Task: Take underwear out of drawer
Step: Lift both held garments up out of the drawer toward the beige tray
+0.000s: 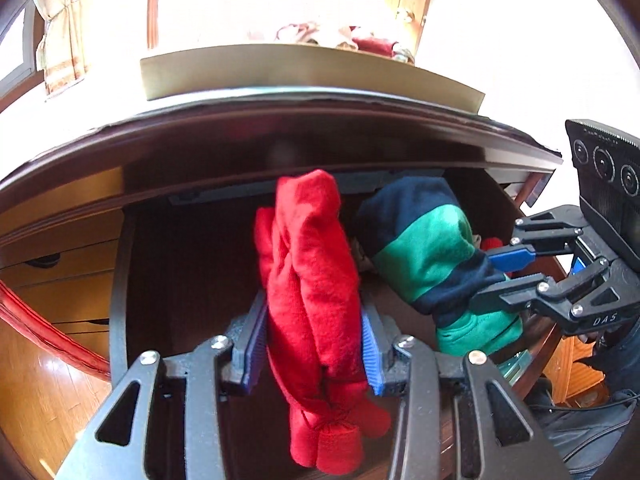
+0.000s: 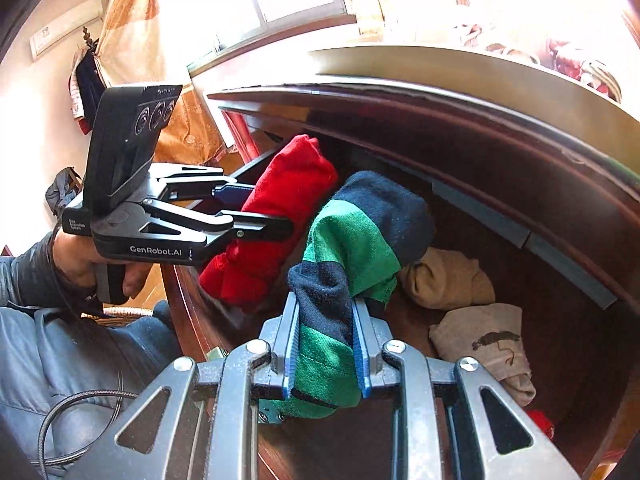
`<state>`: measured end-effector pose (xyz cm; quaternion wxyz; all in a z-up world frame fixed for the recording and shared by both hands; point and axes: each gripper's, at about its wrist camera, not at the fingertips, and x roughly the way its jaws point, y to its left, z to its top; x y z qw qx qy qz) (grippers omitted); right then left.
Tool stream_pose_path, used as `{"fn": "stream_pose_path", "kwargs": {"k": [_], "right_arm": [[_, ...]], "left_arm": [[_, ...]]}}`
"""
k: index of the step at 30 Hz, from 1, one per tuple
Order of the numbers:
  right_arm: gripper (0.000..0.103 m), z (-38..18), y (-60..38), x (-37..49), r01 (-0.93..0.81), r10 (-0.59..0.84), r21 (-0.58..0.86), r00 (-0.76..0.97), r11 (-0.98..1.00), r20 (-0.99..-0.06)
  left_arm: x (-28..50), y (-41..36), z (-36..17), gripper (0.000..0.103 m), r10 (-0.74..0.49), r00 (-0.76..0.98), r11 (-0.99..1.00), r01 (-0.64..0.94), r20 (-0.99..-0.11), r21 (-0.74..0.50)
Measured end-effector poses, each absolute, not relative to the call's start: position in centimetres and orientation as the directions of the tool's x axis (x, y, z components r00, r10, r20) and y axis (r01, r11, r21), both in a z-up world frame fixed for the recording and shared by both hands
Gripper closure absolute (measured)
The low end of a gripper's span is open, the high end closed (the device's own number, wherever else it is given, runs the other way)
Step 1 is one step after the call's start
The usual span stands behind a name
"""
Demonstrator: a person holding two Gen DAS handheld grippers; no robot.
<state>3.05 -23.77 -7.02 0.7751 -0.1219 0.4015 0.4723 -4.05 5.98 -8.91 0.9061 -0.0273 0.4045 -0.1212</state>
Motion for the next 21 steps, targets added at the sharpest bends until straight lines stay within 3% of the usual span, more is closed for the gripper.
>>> {"fn": "stream_pose_path", "kwargs": {"k": [21], "right_arm": [[0.078,-4.8,-28.6,-1.9,-0.851,0.706,0.103,0.353,0.515,-0.614]], "left_arm": [[-5.2,5.0,-7.9,0.063,-0.244,0.752,0.970,0.190,-0.613,-0.152]]}}
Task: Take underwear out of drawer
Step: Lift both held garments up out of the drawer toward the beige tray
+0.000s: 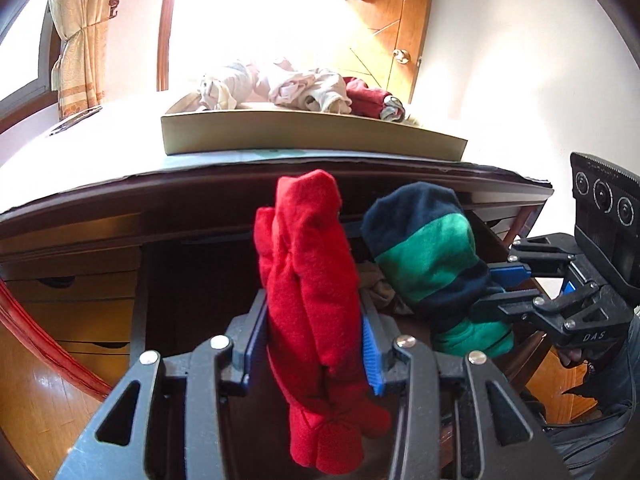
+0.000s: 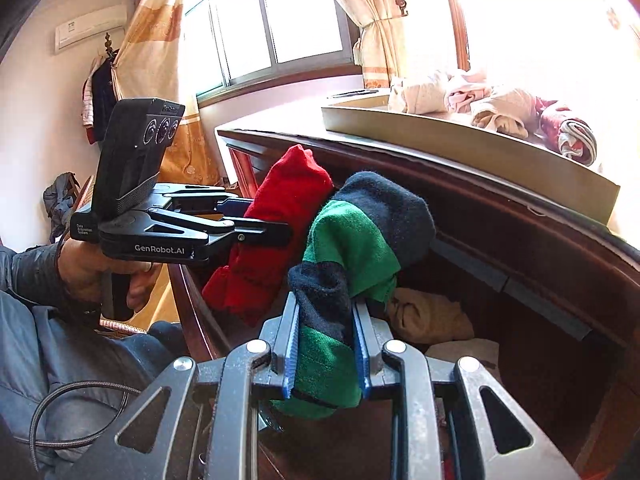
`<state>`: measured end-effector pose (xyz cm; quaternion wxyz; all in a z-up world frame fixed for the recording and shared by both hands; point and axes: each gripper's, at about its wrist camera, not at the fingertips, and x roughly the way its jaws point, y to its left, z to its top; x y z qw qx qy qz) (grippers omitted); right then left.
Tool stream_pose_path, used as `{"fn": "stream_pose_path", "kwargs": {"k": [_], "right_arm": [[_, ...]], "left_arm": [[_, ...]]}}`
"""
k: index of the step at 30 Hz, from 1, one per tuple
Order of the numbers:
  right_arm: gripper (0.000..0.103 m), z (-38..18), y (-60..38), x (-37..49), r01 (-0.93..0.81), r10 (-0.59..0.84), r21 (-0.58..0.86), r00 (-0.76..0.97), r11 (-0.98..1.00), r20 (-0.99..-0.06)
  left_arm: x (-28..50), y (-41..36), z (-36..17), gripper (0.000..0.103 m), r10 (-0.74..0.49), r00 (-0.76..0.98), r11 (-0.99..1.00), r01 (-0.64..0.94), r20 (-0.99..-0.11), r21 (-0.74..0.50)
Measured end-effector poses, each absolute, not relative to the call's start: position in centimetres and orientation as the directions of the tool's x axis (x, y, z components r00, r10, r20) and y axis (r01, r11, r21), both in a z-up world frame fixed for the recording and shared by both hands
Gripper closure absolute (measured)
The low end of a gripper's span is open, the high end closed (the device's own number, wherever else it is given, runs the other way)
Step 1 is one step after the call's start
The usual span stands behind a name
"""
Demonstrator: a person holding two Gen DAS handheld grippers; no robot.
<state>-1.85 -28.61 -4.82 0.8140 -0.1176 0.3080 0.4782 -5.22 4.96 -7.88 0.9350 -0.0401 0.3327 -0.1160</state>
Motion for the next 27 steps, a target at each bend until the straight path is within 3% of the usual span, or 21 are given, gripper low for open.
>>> {"fn": "stream_pose_path", "kwargs": {"k": [27], "right_arm": [[0.077,-3.8,-30.2,-3.5,-0.843,0.737,0.050,0.437,0.536,-0.516]], "left_arm": [[-6.4,4.7,-6.1,0.063,-0.175,0.834,0.985,0.155,-0.524,-0.081]]}}
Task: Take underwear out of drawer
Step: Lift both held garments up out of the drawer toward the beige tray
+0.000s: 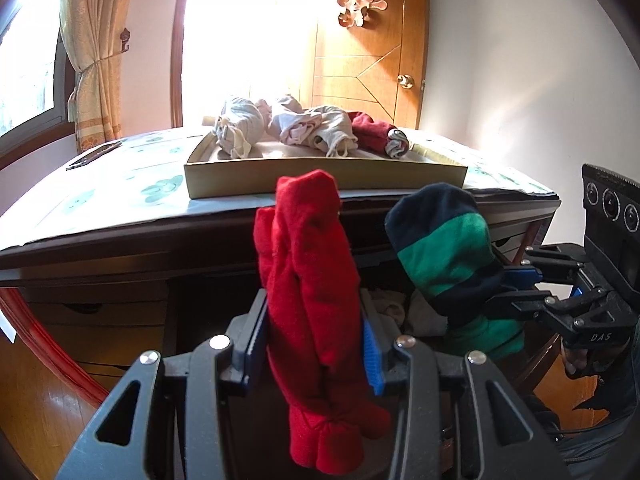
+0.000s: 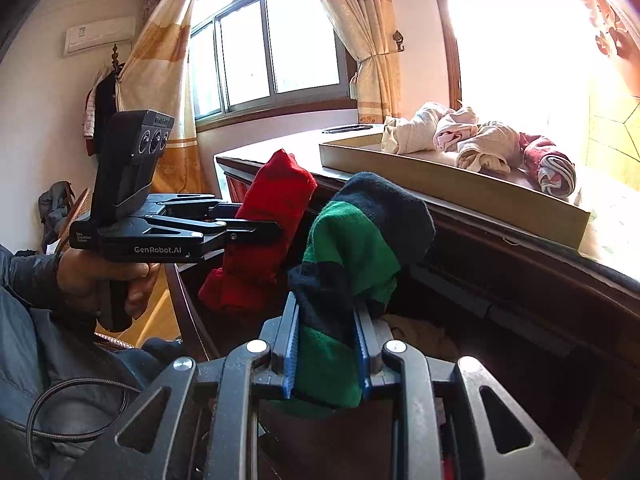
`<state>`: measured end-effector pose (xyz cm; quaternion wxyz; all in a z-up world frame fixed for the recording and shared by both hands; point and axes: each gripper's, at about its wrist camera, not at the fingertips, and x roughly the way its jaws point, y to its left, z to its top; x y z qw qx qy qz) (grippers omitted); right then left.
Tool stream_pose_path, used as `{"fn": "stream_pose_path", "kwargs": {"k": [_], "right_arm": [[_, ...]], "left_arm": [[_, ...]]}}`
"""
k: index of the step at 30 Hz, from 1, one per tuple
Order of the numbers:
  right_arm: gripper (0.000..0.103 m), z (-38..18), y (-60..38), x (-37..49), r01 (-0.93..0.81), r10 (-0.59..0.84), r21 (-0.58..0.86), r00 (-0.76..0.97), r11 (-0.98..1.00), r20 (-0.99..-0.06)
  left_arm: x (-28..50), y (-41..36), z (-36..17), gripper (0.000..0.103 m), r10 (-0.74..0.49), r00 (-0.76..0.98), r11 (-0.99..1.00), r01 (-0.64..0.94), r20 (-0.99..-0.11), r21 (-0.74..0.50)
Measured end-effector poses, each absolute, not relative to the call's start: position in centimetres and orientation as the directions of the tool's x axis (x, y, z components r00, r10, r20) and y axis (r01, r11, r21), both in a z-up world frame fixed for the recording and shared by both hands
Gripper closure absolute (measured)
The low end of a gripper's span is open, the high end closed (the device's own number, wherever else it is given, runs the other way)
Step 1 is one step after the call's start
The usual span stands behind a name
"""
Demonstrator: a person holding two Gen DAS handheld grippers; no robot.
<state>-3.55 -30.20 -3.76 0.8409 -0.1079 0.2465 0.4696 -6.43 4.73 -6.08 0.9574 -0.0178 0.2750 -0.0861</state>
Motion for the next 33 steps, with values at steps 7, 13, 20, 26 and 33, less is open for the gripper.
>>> {"fn": "stream_pose_path", "kwargs": {"k": [7,13,20,26,33], "right_arm": [[0.078,-3.4,-30.8,-4.1,-0.847,0.762,0.039,0.456,0.530,-0.460],[0.078,-3.3,-31.1,-4.1,-0.849,0.774,0.042,0.460,0.527,-0.434],[0.078,-3.2,-31.8,-4.5,-0.848,0.789,0.042,0.472,0.528,-0.393],[0.078,-3.1,-32.3,-4.8,-0.846,0.796,0.037,0.485,0.532,-0.362],[0.077,-2.8,-32.8,-4.9,-0.838,0.800,0.041,0.502,0.543,-0.328]], "left_arm": [[-6.9,4.7,-5.5,0.063,-0.163,0.853,0.986,0.152,-0.496,-0.063],[-7.2,4.6,-5.1,0.063,-0.159,0.867,0.987,0.151,-0.473,-0.054],[-7.7,4.6,-4.6,0.063,-0.154,0.885,0.988,0.150,-0.440,-0.044],[-8.0,4.8,-4.4,0.063,-0.152,0.894,0.988,0.147,-0.421,-0.043],[-8.4,4.8,-4.1,0.063,-0.152,0.906,0.988,0.147,-0.395,-0.041]]}}
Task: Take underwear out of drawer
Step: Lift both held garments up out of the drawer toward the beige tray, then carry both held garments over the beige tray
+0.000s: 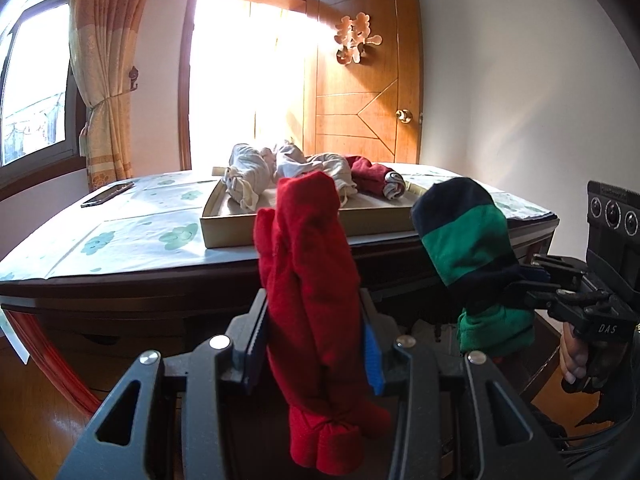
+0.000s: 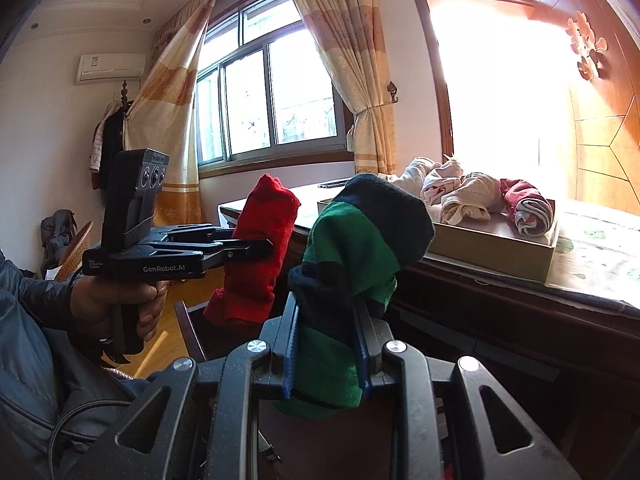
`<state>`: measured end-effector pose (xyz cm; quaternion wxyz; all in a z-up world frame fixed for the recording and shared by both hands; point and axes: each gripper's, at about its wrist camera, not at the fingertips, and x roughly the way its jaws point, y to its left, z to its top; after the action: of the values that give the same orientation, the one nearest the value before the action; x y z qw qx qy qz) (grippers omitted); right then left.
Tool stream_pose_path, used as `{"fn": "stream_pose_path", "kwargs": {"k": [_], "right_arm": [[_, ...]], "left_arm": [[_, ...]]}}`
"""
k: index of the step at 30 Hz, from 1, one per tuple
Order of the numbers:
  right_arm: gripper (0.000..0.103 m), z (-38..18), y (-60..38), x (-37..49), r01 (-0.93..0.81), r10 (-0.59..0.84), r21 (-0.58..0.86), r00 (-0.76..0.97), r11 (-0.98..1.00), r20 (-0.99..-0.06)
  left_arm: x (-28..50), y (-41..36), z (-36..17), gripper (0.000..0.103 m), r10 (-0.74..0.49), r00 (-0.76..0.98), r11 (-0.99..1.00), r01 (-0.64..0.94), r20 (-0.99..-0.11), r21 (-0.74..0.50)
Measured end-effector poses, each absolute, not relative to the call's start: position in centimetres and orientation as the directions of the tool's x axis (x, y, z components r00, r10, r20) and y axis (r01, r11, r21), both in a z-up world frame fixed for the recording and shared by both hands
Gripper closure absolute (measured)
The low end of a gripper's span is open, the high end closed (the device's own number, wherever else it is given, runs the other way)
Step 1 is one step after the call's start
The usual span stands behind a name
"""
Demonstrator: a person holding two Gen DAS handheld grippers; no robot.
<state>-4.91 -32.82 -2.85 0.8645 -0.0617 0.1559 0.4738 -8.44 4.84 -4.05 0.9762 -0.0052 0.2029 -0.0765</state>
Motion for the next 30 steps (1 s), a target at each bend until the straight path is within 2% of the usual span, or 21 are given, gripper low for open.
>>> {"fn": "stream_pose_path", "kwargs": {"k": [30], "right_arm": [[0.077,-2.1,-34.8,-6.4,-0.809,0.797,0.042,0.567,0.586,-0.207]], "left_arm": [[-8.1,2.9,-1.6,0.063,-0.198,0.934,0.978,0.209,-0.297,0.003]]}}
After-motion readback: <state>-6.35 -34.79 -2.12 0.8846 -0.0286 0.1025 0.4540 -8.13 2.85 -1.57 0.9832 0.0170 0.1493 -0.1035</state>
